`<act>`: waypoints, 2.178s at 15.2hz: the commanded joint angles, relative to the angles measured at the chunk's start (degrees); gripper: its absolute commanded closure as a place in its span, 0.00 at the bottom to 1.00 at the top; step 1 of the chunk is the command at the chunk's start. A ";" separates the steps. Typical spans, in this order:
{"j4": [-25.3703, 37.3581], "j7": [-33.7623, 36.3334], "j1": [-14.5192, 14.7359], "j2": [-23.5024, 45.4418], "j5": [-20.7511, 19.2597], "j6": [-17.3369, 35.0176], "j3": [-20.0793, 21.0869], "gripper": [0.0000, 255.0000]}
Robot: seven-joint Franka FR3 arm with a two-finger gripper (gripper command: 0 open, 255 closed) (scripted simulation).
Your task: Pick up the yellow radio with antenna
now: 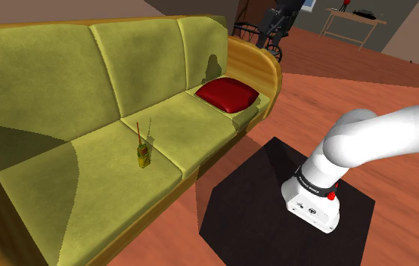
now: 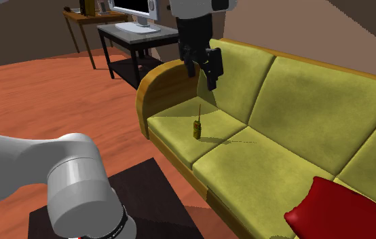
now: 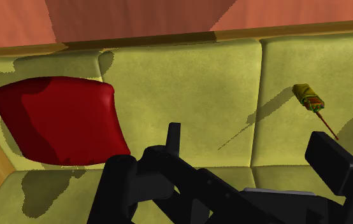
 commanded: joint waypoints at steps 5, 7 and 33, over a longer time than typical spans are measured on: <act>-4.03 0.39 1.42 3.11 1.15 7.59 1.85 0.00; -5.63 0.58 2.11 5.13 1.68 11.43 2.82 0.00; 0.29 11.15 7.71 52.15 -8.93 54.42 15.11 0.00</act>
